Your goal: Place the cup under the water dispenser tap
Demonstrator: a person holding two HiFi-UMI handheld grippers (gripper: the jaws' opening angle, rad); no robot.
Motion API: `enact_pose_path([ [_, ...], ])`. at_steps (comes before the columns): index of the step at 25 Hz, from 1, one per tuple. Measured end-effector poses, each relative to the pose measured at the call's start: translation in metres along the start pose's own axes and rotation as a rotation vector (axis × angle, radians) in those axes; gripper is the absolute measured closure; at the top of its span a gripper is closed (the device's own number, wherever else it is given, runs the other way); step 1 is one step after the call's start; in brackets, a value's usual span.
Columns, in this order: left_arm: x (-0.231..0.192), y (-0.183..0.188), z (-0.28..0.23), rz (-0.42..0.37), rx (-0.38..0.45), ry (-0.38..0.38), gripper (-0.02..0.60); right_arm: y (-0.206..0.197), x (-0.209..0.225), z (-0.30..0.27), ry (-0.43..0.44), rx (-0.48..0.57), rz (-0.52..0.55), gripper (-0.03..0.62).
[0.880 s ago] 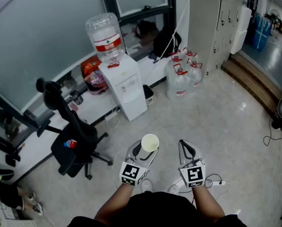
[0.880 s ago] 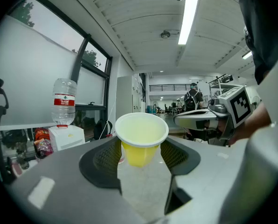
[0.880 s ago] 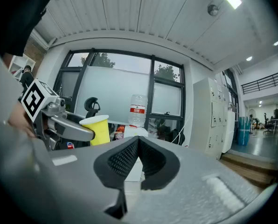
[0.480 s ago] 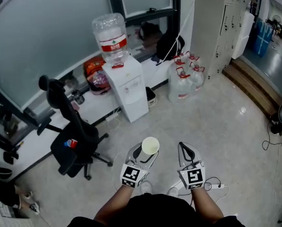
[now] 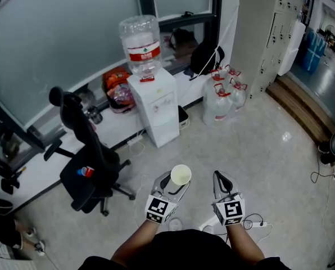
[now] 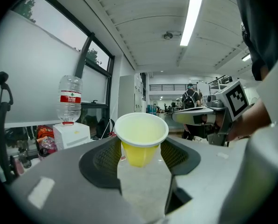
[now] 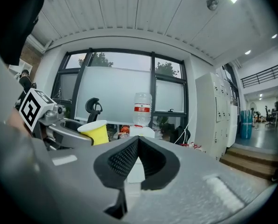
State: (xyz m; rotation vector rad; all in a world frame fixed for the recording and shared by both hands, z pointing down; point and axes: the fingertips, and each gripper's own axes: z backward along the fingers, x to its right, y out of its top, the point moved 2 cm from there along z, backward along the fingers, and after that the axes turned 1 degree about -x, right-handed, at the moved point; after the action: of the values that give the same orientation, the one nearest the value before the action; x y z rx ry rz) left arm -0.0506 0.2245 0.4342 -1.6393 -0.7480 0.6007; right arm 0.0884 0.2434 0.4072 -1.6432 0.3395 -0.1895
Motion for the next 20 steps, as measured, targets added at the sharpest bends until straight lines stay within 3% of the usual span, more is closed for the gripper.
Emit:
enact_pose_path([
  [11,-0.041,0.001,-0.008,0.017,0.012,0.018,0.296,-0.006,-0.003,-0.034,-0.003,-0.023,-0.013,0.592],
  [20,-0.067,0.009,-0.071,0.007,-0.024,0.069,0.296,-0.002,0.052,-0.091,0.059,-0.002,-0.011,0.592],
])
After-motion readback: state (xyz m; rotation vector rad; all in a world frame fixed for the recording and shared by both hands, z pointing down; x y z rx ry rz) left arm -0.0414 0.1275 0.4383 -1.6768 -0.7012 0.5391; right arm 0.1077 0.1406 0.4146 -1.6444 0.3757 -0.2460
